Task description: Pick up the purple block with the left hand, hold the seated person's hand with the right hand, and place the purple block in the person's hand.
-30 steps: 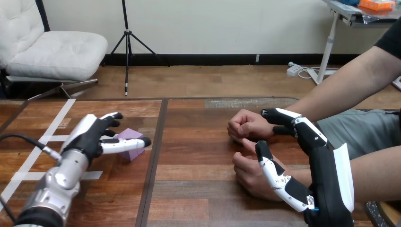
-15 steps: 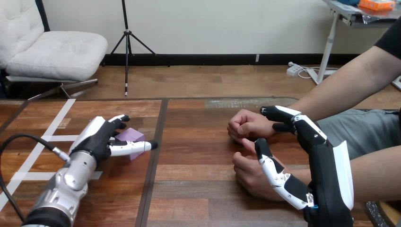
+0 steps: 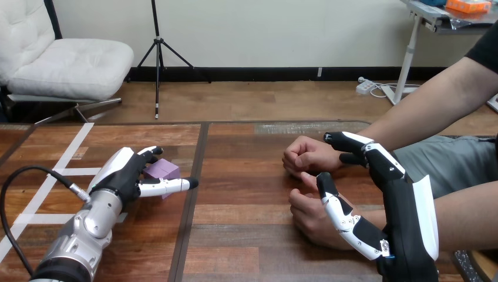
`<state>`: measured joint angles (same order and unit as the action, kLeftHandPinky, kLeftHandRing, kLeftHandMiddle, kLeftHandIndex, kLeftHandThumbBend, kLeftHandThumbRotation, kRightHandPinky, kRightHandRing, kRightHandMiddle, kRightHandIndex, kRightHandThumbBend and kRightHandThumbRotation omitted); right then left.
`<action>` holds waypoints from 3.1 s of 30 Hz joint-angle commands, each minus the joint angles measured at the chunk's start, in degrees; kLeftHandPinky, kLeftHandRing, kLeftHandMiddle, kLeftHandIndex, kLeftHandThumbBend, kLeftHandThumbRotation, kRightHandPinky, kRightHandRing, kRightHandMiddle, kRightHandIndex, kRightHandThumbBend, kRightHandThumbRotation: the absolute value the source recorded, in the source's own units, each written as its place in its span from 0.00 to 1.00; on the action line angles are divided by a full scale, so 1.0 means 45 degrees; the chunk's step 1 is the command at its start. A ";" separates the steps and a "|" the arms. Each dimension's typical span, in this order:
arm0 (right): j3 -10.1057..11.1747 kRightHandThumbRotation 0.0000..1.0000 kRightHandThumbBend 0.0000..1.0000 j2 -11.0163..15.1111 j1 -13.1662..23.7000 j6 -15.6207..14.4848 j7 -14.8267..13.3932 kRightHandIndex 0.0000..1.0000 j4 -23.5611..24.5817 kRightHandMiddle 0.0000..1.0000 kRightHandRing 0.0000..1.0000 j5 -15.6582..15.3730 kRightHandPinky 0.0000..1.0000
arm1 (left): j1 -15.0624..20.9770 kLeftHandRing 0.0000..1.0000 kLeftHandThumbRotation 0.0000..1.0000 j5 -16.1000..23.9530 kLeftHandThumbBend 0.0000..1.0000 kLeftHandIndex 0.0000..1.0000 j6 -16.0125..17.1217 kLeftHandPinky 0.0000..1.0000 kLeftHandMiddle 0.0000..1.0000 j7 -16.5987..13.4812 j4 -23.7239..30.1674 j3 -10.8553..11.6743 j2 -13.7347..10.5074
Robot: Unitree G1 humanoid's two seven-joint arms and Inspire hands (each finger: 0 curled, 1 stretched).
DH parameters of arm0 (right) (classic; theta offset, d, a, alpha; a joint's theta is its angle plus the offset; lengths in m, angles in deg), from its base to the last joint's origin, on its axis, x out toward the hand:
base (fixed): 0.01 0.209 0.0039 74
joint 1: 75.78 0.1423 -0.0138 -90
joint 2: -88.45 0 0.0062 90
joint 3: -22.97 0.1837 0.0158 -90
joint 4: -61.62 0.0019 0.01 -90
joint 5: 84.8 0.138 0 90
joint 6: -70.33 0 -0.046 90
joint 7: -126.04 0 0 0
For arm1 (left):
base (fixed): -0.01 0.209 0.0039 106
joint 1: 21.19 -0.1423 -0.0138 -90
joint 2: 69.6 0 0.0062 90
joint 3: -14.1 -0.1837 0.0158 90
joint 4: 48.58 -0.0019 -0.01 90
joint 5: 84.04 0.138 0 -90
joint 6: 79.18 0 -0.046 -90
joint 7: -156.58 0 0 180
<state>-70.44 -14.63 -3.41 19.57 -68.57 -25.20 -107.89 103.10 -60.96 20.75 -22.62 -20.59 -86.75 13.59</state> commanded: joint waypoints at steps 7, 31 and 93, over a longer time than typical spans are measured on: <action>0.0149 0.21 0.37 0.0145 0.0665 0.0018 -0.0004 0.71 0.0374 0.75 0.76 -0.0034 0.71 | 0.0791 0.88 0.56 0.0812 0.99 0.92 -0.0307 0.81 0.90 -0.0856 0.0525 -0.0562 -0.0066; 0.0105 0.21 0.37 0.0170 0.0637 0.0088 0.0002 0.71 0.0342 0.75 0.75 0.0072 0.70 | 0.0759 0.88 0.52 0.2049 0.95 0.93 -0.0694 0.84 0.90 -0.1994 0.0477 -0.1254 -0.0191; 0.0074 0.21 0.37 0.0217 0.0584 0.0067 -0.0148 0.71 0.0361 0.74 0.75 0.0076 0.70 | 0.0857 0.66 0.23 0.2037 0.66 0.74 0.0142 0.58 0.70 -0.5728 -0.1372 -0.1441 0.0473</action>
<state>-70.51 -13.40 -3.41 19.48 -68.97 -25.17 -107.93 103.15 -51.66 20.25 -47.95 -26.60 -93.09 15.85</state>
